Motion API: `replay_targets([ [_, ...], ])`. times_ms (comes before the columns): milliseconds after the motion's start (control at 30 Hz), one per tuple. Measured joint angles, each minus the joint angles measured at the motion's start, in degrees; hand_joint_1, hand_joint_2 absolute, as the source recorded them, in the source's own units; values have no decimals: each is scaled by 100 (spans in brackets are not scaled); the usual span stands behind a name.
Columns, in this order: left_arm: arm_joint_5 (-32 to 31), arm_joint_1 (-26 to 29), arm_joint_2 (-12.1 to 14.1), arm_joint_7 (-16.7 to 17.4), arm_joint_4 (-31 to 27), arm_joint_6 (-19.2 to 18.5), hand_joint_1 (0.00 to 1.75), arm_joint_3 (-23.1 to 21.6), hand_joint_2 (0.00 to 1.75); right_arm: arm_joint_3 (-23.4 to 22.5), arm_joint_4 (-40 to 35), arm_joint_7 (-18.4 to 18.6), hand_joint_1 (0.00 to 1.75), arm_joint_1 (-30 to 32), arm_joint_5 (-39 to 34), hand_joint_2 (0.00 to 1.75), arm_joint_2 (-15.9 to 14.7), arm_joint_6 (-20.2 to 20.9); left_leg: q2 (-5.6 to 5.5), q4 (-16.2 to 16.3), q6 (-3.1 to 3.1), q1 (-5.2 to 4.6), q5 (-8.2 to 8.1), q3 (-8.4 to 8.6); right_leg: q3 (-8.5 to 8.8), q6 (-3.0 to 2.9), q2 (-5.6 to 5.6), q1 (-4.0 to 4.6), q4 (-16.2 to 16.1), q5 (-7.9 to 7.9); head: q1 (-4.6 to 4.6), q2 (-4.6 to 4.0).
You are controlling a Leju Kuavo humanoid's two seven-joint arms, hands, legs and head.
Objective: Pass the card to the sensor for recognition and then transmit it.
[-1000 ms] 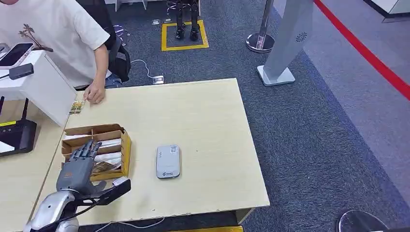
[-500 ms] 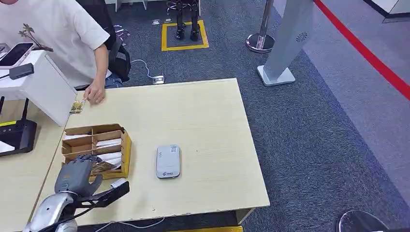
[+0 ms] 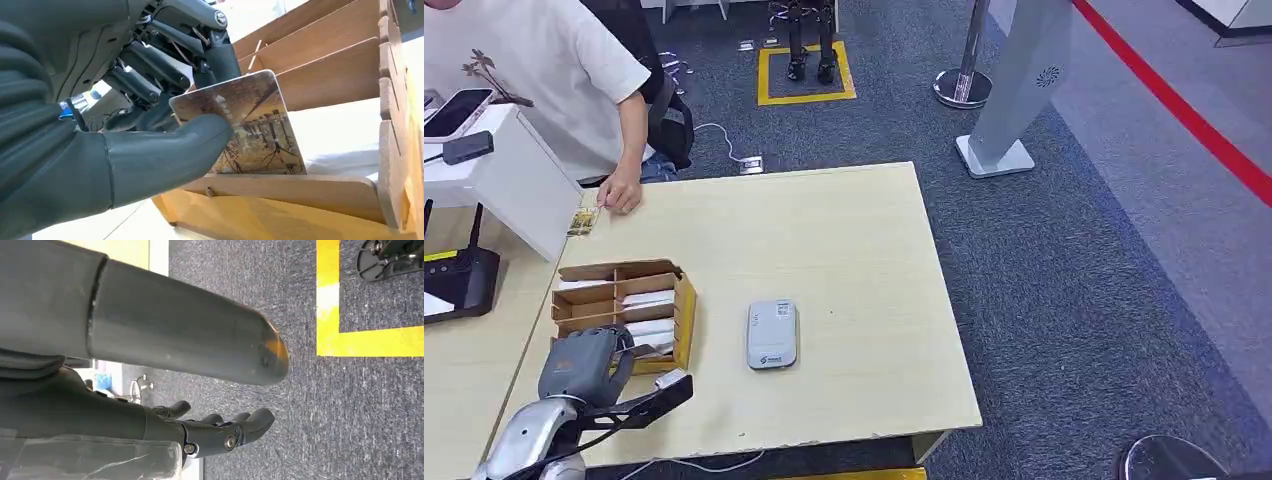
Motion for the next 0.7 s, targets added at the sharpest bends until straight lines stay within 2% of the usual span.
replay_targets([
  [300, 101, -171, -37, -39, 0, 324, 175, 0, 175, 0, 0, -20, 0, 0, 66, 0, 0, -4, 0, 1, 0, 0, 1, 1, -1, 0, 0, 0, 0, 0, -2, 0],
  [433, 116, -535, -79, -61, 0, 461, 175, 11, 175, 0, 0, -57, 0, -4, 159, 0, 0, 11, -6, 1, 0, 0, 1, 1, 2, 0, -5, 0, 0, 1, 0, 0],
  [700, 96, -1497, -138, -79, 162, 466, 175, 166, 175, 0, -7, -103, 0, -10, 367, 0, 0, 79, -6, 2, 1, 0, 3, 1, 2, -2, -5, 0, 1, 3, -2, 0],
])
